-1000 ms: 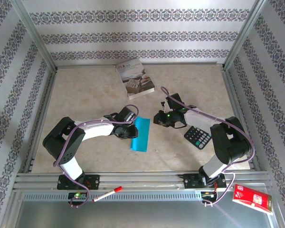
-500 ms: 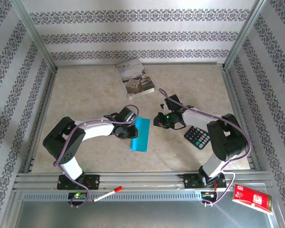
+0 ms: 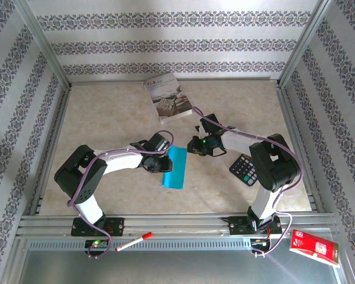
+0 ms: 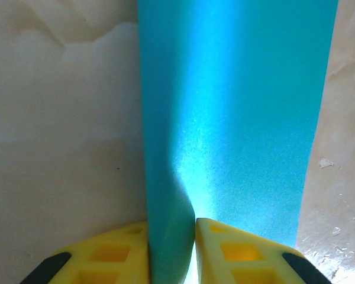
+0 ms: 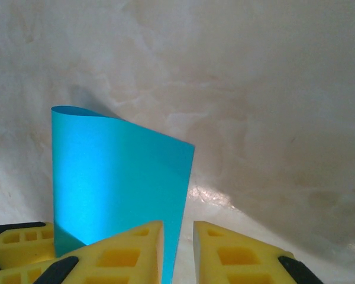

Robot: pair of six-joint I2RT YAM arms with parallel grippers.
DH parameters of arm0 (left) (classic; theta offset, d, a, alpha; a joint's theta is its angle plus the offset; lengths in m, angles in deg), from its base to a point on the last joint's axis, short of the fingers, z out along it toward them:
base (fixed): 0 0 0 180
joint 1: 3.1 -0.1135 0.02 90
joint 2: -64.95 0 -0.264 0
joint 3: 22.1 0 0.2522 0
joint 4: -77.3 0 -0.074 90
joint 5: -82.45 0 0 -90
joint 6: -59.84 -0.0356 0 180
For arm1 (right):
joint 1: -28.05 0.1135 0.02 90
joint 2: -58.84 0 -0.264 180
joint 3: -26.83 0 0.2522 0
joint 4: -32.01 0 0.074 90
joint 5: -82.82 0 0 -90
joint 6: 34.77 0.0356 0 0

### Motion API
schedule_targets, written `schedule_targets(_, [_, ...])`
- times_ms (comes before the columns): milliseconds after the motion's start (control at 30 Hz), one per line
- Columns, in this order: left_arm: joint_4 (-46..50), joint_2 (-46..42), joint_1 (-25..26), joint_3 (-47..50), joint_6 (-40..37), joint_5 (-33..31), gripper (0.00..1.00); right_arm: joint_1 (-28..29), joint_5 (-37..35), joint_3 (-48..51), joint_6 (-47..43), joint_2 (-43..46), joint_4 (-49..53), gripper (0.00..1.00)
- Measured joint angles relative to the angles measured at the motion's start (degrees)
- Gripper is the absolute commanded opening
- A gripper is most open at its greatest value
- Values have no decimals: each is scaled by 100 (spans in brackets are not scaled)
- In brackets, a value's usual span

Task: Fold a paper plane with a square sheet of paper (pick it up from the middle)
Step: First fold in half a square sheet of paper at the center of the table.

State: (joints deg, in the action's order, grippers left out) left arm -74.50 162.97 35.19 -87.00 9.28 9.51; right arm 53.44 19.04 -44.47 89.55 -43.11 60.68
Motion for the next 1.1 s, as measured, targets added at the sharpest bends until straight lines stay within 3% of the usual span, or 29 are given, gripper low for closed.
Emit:
schedule_targets(633, [83,52,13,-76,-50,0,27,0,0,-7,-20,-9,9,20])
schedule_targets(1100, [87,52,24,-76,-50,-26,26,509,354,365,487,-9,-494,0])
